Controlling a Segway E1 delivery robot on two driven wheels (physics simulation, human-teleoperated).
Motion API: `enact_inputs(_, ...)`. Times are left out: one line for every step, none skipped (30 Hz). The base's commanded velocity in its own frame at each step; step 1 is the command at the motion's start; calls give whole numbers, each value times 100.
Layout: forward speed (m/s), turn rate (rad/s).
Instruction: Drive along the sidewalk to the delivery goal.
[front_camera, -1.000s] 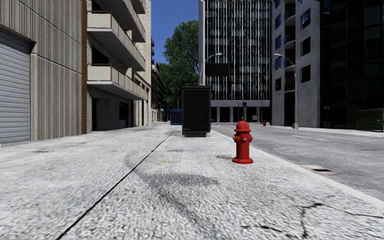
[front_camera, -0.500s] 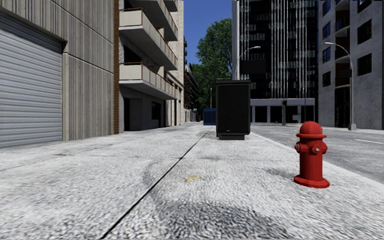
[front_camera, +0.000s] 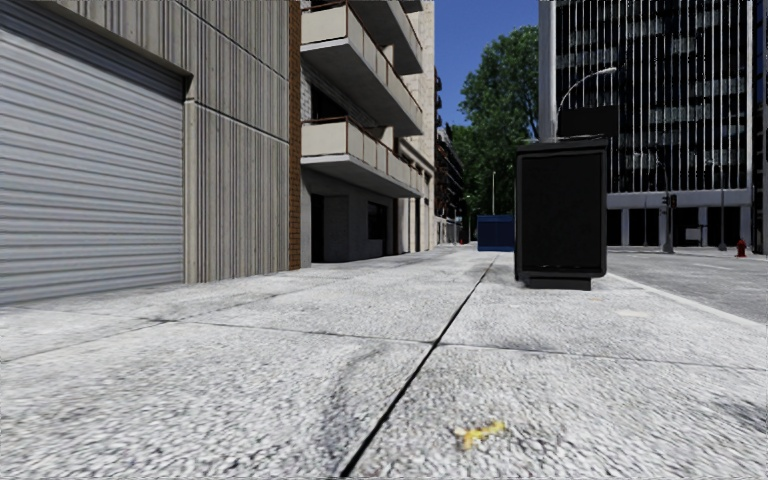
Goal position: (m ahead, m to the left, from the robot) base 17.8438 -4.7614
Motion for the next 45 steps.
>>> enact_inputs(200,0)
enact_inputs(200,0)
enact_inputs(200,0)
enact_inputs(200,0)
enact_inputs(200,0)
enact_inputs(200,0)
enact_inputs(200,0)
enact_inputs(200,0)
enact_inputs(200,0)
enact_inputs(200,0)
enact_inputs(200,0)
enact_inputs(200,0)
enact_inputs(200,0)
enact_inputs(200,0)
enact_inputs(200,0)
enact_inputs(200,0)
enact_inputs(200,0)
enact_inputs(200,0)
enact_inputs(200,0)
enact_inputs(200,0)
enact_inputs(200,0)
enact_inputs(200,0)
enact_inputs(200,0)
enact_inputs(200,0)
enact_inputs(200,0)
enact_inputs(200,0)
enact_inputs(200,0)
enact_inputs(200,0)
enact_inputs(200,0)
enact_inputs(200,0)
enact_inputs(200,0)
enact_inputs(200,0)
enact_inputs(200,0)
enact_inputs(200,0)
enact_inputs(200,0)
enact_inputs(200,0)
enact_inputs(200,0)
enact_inputs(200,0)
enact_inputs(200,0)
enact_inputs(200,0)
enact_inputs(200,0)
enact_inputs(200,0)
enact_inputs(200,0)
enact_inputs(200,0)
enact_inputs(200,0)
